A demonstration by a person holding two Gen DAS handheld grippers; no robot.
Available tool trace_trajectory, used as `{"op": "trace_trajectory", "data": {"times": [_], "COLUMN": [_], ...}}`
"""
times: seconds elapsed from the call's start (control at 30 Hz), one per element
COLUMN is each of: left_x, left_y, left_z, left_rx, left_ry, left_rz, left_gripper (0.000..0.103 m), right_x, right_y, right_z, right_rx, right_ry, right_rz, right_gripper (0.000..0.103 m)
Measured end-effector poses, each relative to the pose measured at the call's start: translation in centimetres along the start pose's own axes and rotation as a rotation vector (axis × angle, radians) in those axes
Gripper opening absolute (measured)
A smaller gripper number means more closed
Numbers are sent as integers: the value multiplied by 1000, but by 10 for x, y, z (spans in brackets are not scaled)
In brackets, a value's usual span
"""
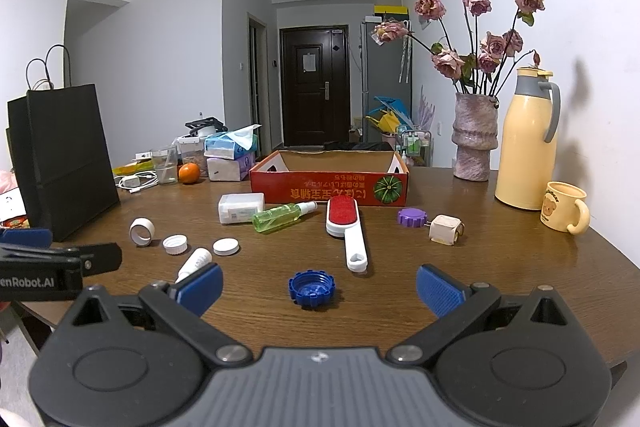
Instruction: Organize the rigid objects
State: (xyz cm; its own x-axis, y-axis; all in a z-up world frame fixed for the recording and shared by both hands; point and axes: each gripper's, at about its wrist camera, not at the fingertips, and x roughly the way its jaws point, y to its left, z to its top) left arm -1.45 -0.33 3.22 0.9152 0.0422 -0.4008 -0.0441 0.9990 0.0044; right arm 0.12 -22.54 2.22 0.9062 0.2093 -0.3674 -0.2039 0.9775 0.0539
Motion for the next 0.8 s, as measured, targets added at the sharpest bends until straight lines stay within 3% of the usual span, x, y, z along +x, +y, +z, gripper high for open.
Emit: {"op": "trace_trajectory", "data": {"times": [0.8], "left_x": [51], "left_y": [2], "left_z": [-1], "left_rx": [-5], "left_ry": [65], "left_rz": [13], "left_gripper": [103], "right_x": [45], "right_y": [-9], "right_z": [-7], "right_rx": [27], "right_ry": [54], "right_rz": [4], "right_gripper": [103]}}
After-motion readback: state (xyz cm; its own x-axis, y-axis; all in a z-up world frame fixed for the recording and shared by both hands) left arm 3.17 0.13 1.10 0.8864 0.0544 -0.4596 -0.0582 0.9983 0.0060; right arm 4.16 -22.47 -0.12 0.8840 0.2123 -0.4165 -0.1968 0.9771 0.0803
